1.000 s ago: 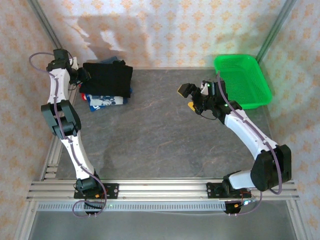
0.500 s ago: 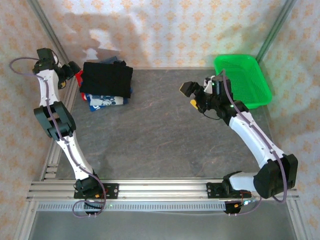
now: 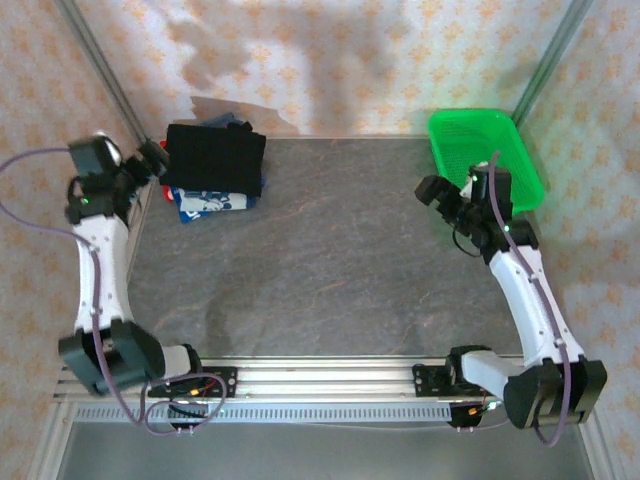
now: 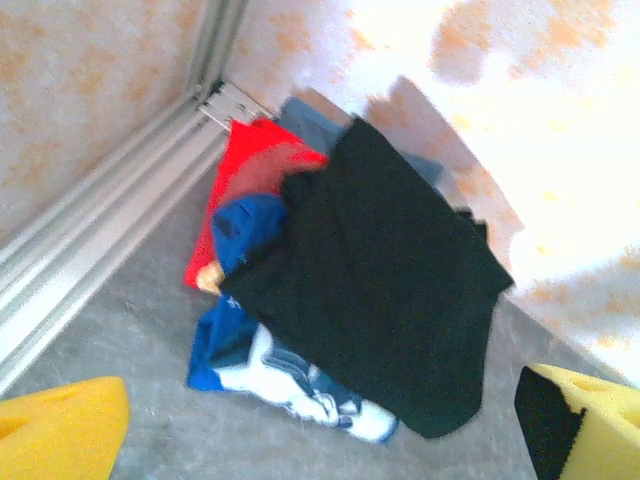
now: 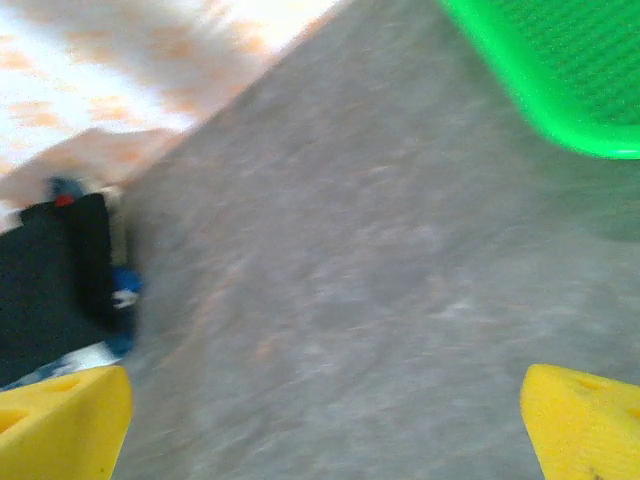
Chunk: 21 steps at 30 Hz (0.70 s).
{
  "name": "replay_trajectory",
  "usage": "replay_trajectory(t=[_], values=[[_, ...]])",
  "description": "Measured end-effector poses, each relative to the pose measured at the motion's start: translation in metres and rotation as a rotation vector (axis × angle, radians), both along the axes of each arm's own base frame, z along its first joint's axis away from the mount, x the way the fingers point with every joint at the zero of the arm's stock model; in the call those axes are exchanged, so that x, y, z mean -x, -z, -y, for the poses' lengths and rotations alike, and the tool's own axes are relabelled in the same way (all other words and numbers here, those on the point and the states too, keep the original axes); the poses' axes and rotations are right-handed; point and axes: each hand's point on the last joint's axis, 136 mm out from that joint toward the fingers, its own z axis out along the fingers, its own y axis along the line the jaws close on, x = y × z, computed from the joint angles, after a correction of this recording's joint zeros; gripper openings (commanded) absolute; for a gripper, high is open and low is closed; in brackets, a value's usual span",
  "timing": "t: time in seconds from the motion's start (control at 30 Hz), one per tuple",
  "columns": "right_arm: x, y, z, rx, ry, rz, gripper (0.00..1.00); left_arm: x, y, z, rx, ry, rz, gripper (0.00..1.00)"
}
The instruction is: Fold and stack the t-shirts
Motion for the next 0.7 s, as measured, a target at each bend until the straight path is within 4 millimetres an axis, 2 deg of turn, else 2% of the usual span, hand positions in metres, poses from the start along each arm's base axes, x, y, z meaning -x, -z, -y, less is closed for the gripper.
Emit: replay_trajectory(t=[0.07, 0.1, 0.23, 0.33, 0.4, 0.5, 0.57, 0.7], values=[[0.008, 0.023, 0.024, 0.097, 0.076, -0.024, 0.99, 0.006, 0.024, 0.023, -0.035, 0.040, 0.001, 1.00], [0.012, 0.038, 0.037, 0.149, 0.116, -0.037, 0.99, 0.010, 0.046, 0.028, -0.050, 0.041, -0.019, 1.00], [0.033, 0.096, 0.074, 0.332, 0.231, -0.041, 0.99, 0.027, 0.139, 0.029, -0.120, 0.015, -0.140, 1.00], [0.048, 0.130, 0.091, 0.431, 0.285, -0.004, 0.99, 0.037, 0.188, 0.037, -0.191, 0.036, -0.183, 1.00], [0.051, 0.147, 0.095, 0.460, 0.298, 0.010, 0.99, 0.036, 0.206, 0.043, -0.227, 0.058, -0.189, 1.00], [0.044, 0.160, 0.094, 0.466, 0.288, 0.042, 0.99, 0.029, 0.217, 0.047, -0.285, 0.064, -0.155, 1.00], [0.037, 0.159, 0.093, 0.462, 0.288, 0.087, 0.99, 0.025, 0.221, 0.048, -0.315, 0.069, -0.143, 1.00], [0.015, 0.152, 0.091, 0.459, 0.292, 0.192, 0.99, 0.010, 0.216, 0.051, -0.376, 0.084, -0.074, 1.00]])
